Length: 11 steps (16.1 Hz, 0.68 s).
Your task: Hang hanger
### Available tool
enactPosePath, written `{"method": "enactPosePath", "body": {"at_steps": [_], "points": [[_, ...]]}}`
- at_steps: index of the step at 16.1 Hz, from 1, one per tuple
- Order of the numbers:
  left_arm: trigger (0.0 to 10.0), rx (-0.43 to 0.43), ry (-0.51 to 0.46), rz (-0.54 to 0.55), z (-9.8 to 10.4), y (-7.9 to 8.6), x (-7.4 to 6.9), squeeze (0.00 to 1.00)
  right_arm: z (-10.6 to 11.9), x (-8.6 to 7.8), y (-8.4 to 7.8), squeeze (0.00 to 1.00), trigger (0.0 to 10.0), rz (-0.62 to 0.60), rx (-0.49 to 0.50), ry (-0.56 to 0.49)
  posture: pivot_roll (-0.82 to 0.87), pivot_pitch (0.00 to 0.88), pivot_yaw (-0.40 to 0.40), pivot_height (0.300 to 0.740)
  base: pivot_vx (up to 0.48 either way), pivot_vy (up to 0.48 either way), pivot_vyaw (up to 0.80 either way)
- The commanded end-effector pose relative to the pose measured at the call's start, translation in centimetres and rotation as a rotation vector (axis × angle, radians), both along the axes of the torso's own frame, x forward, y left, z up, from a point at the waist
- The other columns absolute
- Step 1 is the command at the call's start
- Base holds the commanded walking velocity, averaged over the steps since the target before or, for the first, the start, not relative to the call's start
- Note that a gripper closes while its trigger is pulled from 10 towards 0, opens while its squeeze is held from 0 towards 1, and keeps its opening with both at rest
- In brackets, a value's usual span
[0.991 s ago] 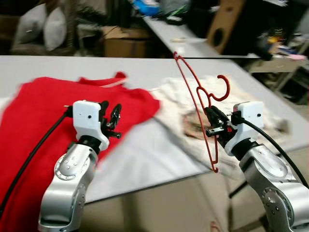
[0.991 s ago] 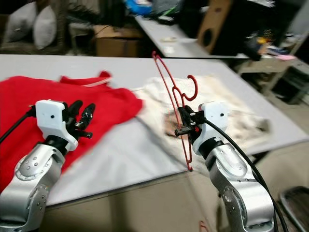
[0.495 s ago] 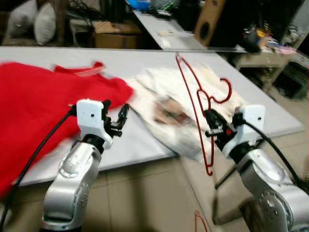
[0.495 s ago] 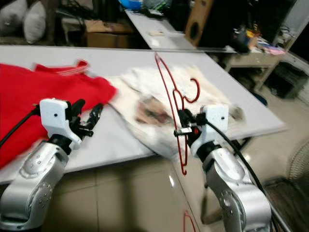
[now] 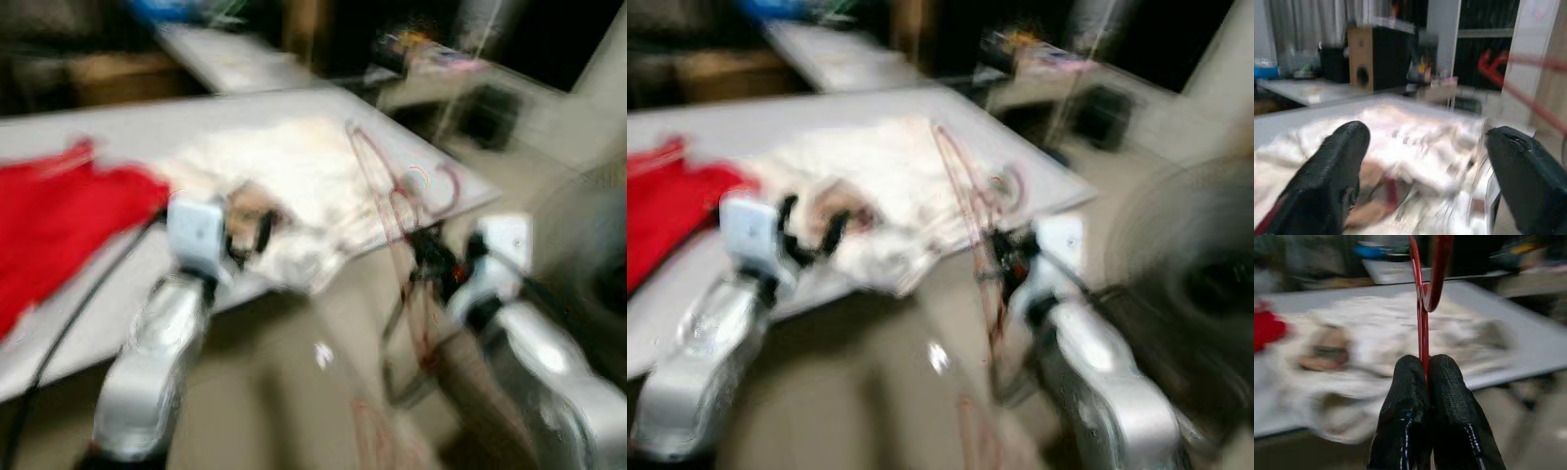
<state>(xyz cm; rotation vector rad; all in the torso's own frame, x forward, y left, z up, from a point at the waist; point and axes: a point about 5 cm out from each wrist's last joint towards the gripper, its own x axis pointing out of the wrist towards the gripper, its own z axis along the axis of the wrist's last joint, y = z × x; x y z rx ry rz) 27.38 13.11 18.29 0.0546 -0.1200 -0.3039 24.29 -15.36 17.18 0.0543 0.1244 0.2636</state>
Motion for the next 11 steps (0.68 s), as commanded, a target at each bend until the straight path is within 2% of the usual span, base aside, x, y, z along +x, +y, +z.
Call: {"method": "enactPosePath", "body": {"at_steps": [1, 5, 8, 11], "points": [[10.0, 0.012, 0.012, 0.025, -0.45, 0.38, -0.04, 0.57, 0.24, 0.51, 0.39, 0.00, 10.0, 0.008, -0.062, -0.025, 0.05, 0.000, -0.097, 0.740, 0.356, 0.000, 0.00], [10.0, 0.017, 0.017, 0.043, -0.63, 0.51, 0.21, 0.57, -0.14, 0.52, 0.72, 0.00, 10.0, 0.031, -0.102, -0.032, 0.05, 0.000, -0.101, 0.740, 0.334, 0.000, 0.00], [10.0, 0.015, 0.013, 0.058, -0.59, 0.72, 0.35, 0.57, 0.19, 0.58, 0.70, 0.00, 10.0, 0.056, -0.025, -0.030, 0.05, 0.000, -0.106, 0.740, 0.321, 0.000, 0.00], [10.0, 0.018, 0.010, 0.058, -0.48, 0.74, 0.47, 0.57, 0.37, 0.59, 0.93, 0.00, 10.0, 0.068, -0.007, -0.045, 0.05, 0.000, -0.105, 0.740, 0.319, 0.000, 0.00]]}}
